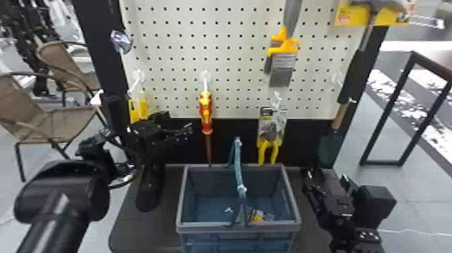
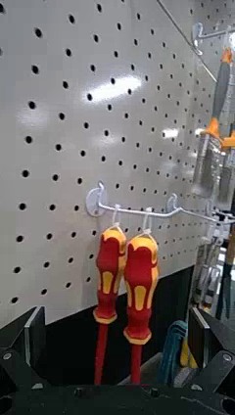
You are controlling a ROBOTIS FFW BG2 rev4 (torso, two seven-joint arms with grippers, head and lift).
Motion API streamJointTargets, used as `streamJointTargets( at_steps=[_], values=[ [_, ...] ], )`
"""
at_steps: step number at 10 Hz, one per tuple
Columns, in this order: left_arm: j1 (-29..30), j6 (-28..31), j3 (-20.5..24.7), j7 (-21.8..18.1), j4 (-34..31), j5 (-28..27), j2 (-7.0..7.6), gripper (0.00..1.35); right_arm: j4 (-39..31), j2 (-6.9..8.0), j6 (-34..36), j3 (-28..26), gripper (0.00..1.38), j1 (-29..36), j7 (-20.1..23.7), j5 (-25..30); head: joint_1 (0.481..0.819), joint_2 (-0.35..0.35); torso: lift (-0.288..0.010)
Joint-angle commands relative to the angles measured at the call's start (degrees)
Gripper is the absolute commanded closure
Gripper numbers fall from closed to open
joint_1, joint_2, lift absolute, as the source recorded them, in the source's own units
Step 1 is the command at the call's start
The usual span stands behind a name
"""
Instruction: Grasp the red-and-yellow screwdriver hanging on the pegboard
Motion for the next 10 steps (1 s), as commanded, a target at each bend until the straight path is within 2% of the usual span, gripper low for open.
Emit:
streamJointTargets(
  at_steps=[1,5,6,8,10],
  values=[
    [-1.7,0.6,-1.3,-1.3,1.5,-0.3,0.07,0.19,0.1,-0.09,0.0,0.1,0.40,-0.1,0.0,0.0,0.549,0.000,-0.100],
    [-6.0,1.2,-4.8,-5.3,5.5,-1.1,1.39,0.21,0.1,-0.27,-0.1,0.1,0.40,-0.2,0.2,-0.2,0.549,0.000,-0.100],
    [-6.9,1.3,-5.6,-5.7,6.4,-1.1,1.65,0.26,0.1,-0.35,-0.1,0.2,0.40,-0.2,0.2,-0.2,0.549,0.000,-0.100],
    [-8.8,1.6,-7.0,-7.1,7.9,-2.0,2.09,0.29,0.1,-0.53,-0.1,0.2,0.40,-0.2,0.4,-0.3,0.549,0.000,-0.100],
    [-10.9,0.6,-9.6,-8.3,11.2,-0.1,2.36,0.29,0.0,-0.79,-0.2,0.2,0.40,-0.4,0.6,-0.4,0.549,0.000,-0.100]
  ],
)
